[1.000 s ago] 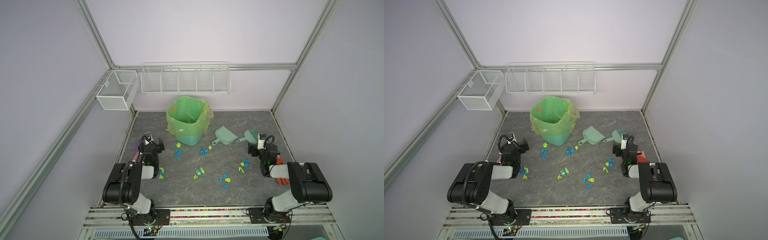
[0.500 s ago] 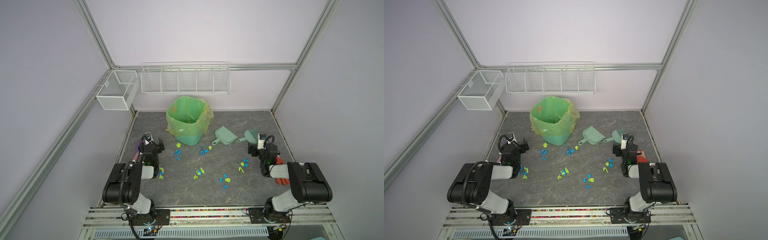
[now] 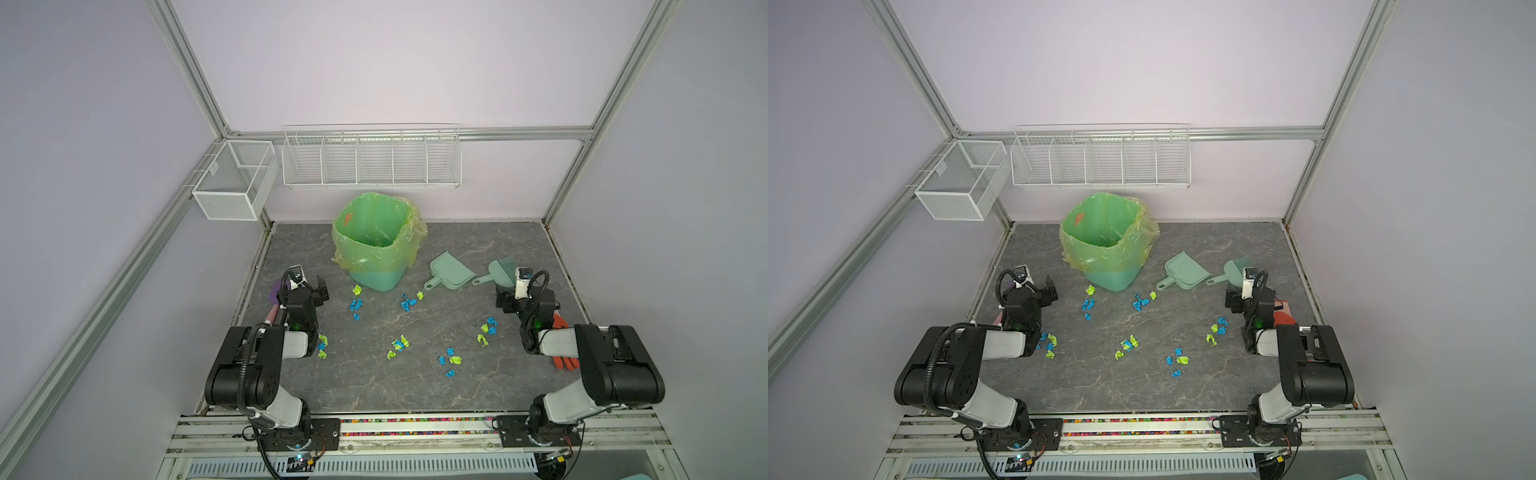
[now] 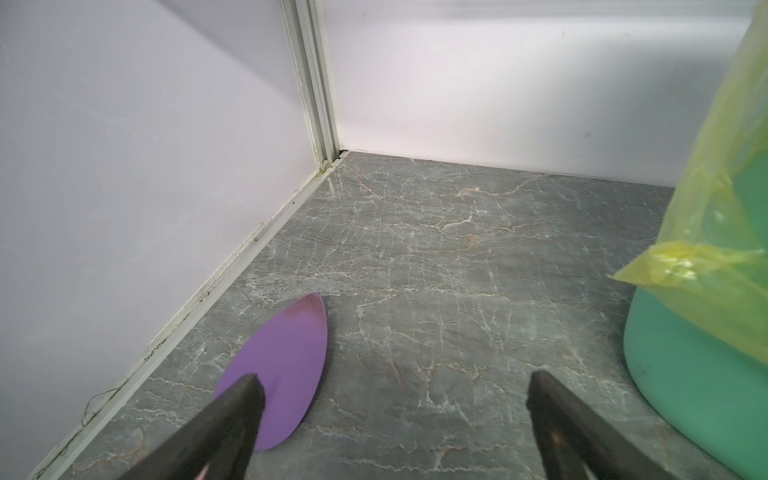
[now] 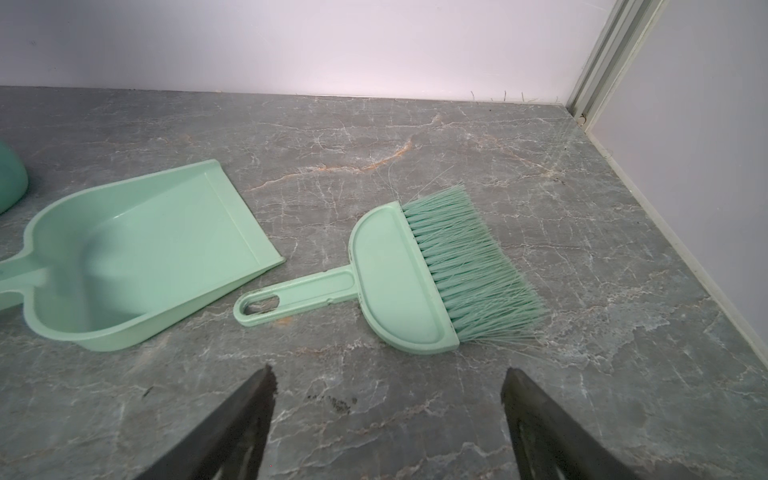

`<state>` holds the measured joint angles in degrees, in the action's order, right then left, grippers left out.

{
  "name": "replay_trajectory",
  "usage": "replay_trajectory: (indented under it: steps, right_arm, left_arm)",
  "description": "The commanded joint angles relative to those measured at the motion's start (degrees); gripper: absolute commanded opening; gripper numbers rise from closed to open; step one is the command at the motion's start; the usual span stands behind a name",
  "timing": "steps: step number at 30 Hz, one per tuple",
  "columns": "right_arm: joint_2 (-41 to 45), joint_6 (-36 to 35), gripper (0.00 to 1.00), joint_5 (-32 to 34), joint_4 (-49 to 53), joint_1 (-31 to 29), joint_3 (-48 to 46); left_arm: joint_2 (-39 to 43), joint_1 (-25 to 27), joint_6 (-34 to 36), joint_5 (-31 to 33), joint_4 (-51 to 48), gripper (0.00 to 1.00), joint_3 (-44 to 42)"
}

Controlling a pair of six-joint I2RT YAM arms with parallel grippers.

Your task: Sweep away the paper scraps from the table

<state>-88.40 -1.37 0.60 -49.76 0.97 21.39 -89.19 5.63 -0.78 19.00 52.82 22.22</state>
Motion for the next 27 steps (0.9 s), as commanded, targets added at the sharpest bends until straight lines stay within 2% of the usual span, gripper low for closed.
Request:
replay_trajectory:
  steps: [1, 10, 12, 15, 18, 21, 23, 27]
  right_arm:
    - [0.8, -1.0, 0.88, 0.5, -0.1, -0.2, 0.6]
    - [0.6, -0.7, 0.88, 0.5, -0.1, 0.0, 0.7]
    - [0.5, -0.7, 0.88, 0.5, -0.2, 0.1, 0.7]
    - [0.7, -0.7, 0.88, 0.4, 0.0, 0.1, 0.7]
    - [1.2, 0.0, 0.88, 3.8, 0.0, -0.3, 0.6]
    - [5.2, 0.8, 0.88, 5.1, 7.0, -0.3, 2.5]
    - [7.7, 1.6, 0.88, 5.9, 15.5, -0.2, 5.8]
    - [8.7, 2.3, 0.88, 7.2, 23.0, -0.7, 9.4]
  left_arm:
    - [-0.1, -0.4, 0.4, -0.7, 0.3, 0.99, -0.1]
    - [-0.1, -0.4, 0.4, -0.4, 0.3, 0.99, 0.0]
    - [-0.2, -0.4, -1.0, 2.9, 0.6, 0.99, -0.1]
    - [-0.2, -0.4, -1.3, 3.7, 0.8, 0.99, -0.2]
    - [0.0, -0.2, -1.3, 4.3, 1.3, 0.99, -0.4]
    - [2.9, 0.8, -1.7, 8.1, 0.5, 0.99, -1.4]
    - [5.1, 0.9, 0.0, 4.8, -1.1, 0.99, -2.1]
    - [3.5, 1.0, 0.7, 5.1, 4.1, 0.99, -3.4]
